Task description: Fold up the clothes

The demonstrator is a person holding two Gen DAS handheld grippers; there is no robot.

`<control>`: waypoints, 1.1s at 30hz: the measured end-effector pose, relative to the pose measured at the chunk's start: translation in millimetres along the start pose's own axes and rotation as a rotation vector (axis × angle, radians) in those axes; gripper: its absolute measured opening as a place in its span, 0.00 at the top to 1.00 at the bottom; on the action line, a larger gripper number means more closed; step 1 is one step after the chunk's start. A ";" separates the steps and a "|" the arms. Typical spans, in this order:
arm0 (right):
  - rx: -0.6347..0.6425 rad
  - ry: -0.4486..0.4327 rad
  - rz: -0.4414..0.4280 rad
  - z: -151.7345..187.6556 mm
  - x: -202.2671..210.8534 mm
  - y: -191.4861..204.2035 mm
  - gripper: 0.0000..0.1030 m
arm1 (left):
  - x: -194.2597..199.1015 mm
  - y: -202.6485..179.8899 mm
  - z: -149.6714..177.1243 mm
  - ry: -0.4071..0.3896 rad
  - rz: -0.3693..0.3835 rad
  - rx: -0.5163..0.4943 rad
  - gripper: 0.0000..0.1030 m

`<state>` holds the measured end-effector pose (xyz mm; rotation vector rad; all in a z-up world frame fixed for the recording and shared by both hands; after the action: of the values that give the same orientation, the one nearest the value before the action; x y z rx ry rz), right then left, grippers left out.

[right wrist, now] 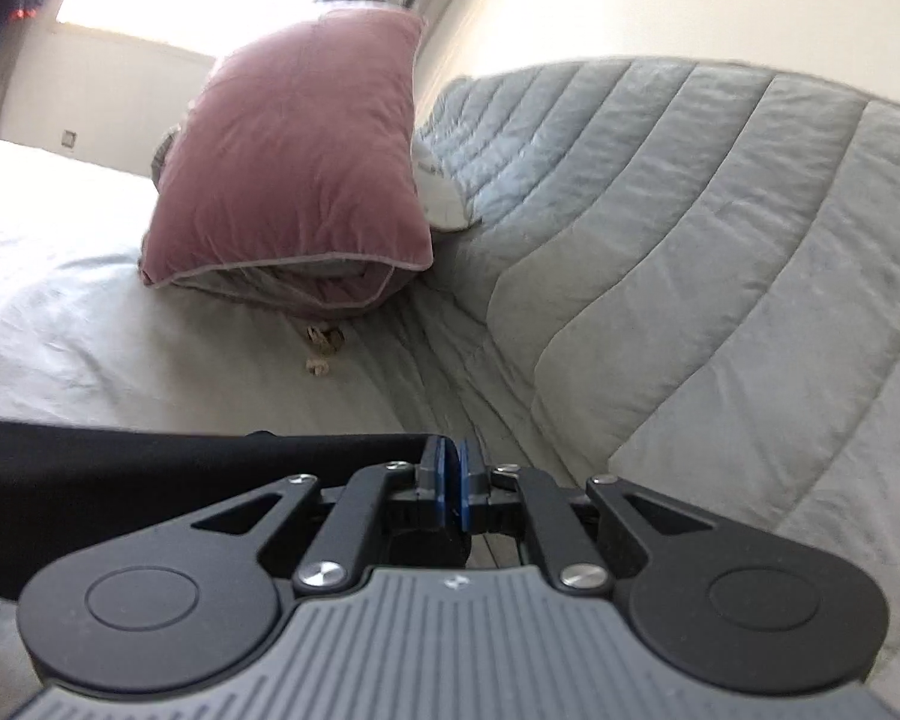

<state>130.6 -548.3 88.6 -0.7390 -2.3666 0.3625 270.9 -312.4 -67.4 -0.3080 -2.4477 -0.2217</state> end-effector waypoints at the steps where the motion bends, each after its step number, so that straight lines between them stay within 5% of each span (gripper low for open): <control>1: 0.009 0.017 0.006 -0.4 -6.7 2.9 0.96 | -2.9 -1.0 1.3 0.018 -0.004 -0.002 1.00; 5: 0.051 0.093 0.005 3.9 -27.5 14.4 0.89 | 1.0 4.1 2.0 0.042 0.021 0.031 0.95; 7: 0.067 0.107 0.027 3.5 -30.2 17.4 0.65 | 10.5 10.7 0.8 0.038 0.045 0.039 0.82; 8: 0.070 0.099 0.039 2.6 -29.1 17.8 0.62 | 16.2 15.1 0.9 0.038 0.055 0.042 0.71; 16: 0.016 0.070 -0.041 -9.3 10.2 24.9 0.57 | 60.5 77.2 18.2 0.112 0.110 0.152 0.43; 33: -0.079 0.107 -0.329 -21.3 153.4 80.1 0.47 | 194.5 271.0 86.8 0.254 -0.016 0.366 0.23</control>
<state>78.3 -392.0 145.3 -0.3822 -2.3581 0.0873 146.5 -0.3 9.9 -0.0922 -2.1849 0.1719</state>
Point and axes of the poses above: each gripper's, at about its wrist camera, not at the fingertips, and x roughly against the way its jaws point, y to its left, z to its underside, the point moved 3 cm from there along -x, roughly the way its jaws point, and after that the axes turned 10 degrees about y, right-handed, at the moved point
